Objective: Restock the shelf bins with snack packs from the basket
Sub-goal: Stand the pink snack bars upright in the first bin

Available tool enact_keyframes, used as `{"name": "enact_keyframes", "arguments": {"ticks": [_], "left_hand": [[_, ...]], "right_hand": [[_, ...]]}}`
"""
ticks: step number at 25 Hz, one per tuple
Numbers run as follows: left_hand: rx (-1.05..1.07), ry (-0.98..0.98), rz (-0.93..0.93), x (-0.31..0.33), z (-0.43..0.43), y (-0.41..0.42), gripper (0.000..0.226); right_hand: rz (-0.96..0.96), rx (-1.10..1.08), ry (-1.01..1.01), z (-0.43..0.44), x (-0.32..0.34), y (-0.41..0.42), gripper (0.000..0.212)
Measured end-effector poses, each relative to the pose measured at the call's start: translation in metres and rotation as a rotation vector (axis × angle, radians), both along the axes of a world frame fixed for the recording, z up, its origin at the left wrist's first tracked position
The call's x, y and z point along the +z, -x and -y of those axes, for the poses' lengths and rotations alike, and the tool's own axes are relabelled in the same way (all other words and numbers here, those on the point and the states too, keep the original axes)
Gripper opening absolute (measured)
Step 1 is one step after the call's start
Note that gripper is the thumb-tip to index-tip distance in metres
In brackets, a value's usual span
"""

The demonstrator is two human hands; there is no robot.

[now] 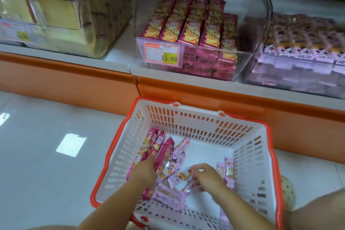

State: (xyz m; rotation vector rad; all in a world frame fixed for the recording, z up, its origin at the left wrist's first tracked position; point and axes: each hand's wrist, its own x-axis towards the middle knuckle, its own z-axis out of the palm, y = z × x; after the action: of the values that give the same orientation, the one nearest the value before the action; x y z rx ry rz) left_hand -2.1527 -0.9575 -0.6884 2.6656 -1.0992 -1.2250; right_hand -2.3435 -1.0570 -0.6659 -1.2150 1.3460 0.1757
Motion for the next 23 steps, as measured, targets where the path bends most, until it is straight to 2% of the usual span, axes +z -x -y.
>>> {"name": "enact_keyframes", "arguments": {"ticks": [4, 7, 9, 11, 18, 23], "left_hand": [[0.343, 0.099, -0.531, 0.017, -0.003, -0.002, 0.058], [0.437, 0.233, -0.837, 0.041, 0.002, 0.015, 0.049], [0.504, 0.333, -0.967, 0.050, 0.005, 0.027, 0.041], [0.519, 0.360, -0.968, 0.053, 0.006, 0.033, 0.037], [0.504, 0.389, -0.998, 0.060, 0.009, 0.031, 0.040], [0.510, 0.530, -0.969, 0.091, 0.009, 0.024, 0.044]], "right_hand": [[0.137, -0.065, -0.085, 0.001, 0.008, -0.003, 0.031], [0.346, -0.081, -0.229, -0.001, 0.019, -0.008, 0.046], [0.425, -0.039, -0.266, -0.006, 0.023, -0.011, 0.054], [0.457, -0.037, -0.249, -0.010, 0.027, -0.011, 0.061], [0.504, -0.087, -0.193, -0.010, 0.046, -0.003, 0.057], [0.467, -0.085, 0.071, -0.013, 0.071, 0.000, 0.066]]}}
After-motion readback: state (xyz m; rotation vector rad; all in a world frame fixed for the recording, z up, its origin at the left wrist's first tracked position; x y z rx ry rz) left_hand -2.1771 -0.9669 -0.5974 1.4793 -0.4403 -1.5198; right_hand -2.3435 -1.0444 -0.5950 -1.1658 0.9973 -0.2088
